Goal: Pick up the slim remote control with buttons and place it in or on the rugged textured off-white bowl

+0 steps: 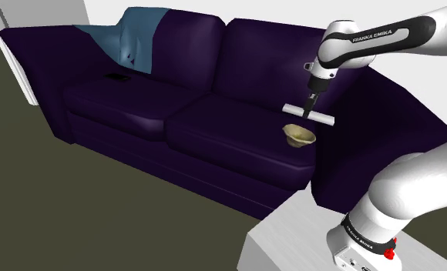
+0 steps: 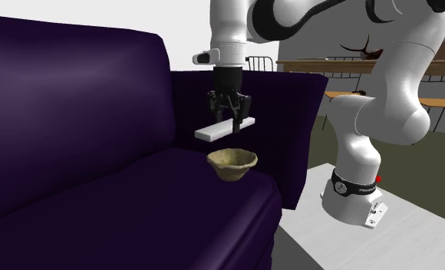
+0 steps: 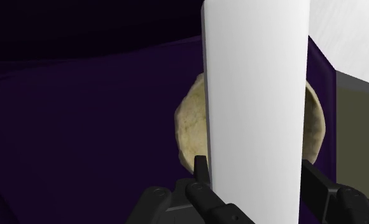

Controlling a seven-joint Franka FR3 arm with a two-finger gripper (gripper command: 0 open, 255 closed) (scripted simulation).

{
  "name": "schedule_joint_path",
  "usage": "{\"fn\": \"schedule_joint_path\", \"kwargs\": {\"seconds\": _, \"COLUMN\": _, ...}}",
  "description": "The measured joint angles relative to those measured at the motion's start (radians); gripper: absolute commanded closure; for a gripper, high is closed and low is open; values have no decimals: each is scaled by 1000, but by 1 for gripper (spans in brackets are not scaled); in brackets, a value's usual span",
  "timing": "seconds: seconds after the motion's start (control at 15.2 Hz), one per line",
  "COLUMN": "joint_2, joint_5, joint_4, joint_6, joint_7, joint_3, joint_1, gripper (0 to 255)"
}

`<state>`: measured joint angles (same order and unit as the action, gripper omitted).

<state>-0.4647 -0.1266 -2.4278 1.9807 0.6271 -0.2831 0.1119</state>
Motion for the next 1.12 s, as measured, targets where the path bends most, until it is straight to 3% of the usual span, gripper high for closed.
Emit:
{"fn": "schedule_joint_path", "kwargs": {"seconds": 0.46, "joint_2": 30, "joint_5": -3, "joint_4": -71, "joint_6": 101, "joint_7": 3, "joint_3": -12, "joint_1": 1, "gripper": 255}}
{"fn": "schedule_joint_path", "kwargs": {"seconds": 0.86, "joint_2": 36, "joint_5": -3, "joint_4": -74, "joint_6": 110, "joint_7": 3, "joint_3": -13, "joint_1": 0, "gripper": 255}}
{"fn": "schedule_joint_path", "kwargs": {"seconds": 0.92, "joint_2": 36, "joint_5": -3, "joint_4": -74, "joint_6": 110, "joint_7": 3, "joint_3": -13, "joint_1": 0, "gripper": 0}}
{"fn": "schedule_joint_path", "kwargs": {"seconds": 1.12, "joint_2": 36, "joint_5": -3, "joint_4": -74, "joint_6": 110, "joint_7": 3, "joint_3": -13, "joint_1": 0, "gripper": 0}}
